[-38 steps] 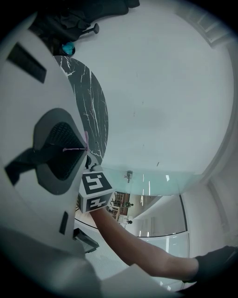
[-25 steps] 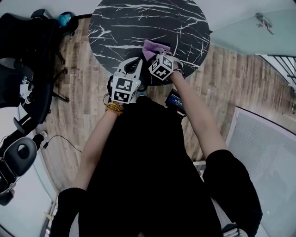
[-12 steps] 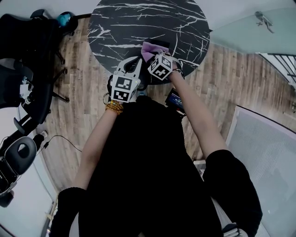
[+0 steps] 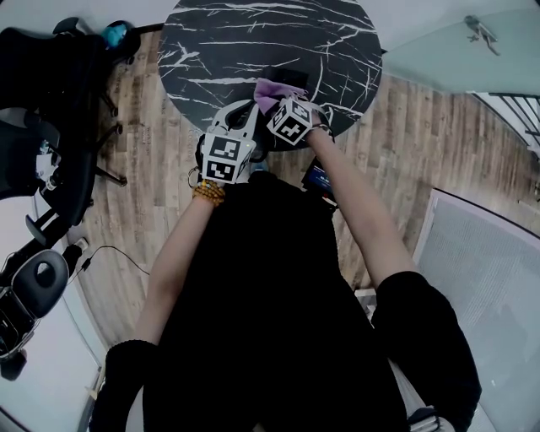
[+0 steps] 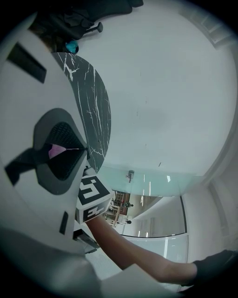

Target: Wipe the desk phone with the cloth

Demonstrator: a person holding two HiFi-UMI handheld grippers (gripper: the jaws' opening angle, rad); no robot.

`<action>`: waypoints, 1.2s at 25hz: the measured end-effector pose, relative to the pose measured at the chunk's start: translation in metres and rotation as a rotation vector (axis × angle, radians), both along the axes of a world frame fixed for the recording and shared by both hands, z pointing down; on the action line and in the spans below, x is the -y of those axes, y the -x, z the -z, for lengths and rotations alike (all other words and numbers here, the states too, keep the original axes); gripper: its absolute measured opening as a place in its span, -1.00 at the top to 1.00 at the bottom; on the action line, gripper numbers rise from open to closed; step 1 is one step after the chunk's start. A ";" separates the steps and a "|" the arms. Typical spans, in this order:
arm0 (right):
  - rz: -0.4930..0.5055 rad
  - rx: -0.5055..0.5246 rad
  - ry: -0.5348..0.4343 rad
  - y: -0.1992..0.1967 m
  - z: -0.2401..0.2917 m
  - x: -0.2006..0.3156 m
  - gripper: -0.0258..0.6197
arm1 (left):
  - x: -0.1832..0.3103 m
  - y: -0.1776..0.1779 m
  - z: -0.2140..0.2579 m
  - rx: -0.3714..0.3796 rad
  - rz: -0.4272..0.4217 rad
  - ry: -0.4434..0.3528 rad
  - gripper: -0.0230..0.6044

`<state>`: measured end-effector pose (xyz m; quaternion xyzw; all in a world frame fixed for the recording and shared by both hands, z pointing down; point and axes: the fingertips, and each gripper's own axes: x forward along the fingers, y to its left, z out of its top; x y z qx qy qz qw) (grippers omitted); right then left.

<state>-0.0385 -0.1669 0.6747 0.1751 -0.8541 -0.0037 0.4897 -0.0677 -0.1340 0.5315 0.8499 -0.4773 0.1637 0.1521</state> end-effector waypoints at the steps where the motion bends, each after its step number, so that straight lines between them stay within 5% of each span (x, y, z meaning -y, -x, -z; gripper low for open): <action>1: 0.002 0.003 0.008 0.001 0.000 -0.002 0.74 | 0.000 0.000 0.000 -0.004 0.000 0.000 0.86; 30: 0.112 0.026 0.296 0.007 -0.029 -0.068 0.74 | -0.001 -0.005 -0.012 -0.005 -0.006 0.031 0.86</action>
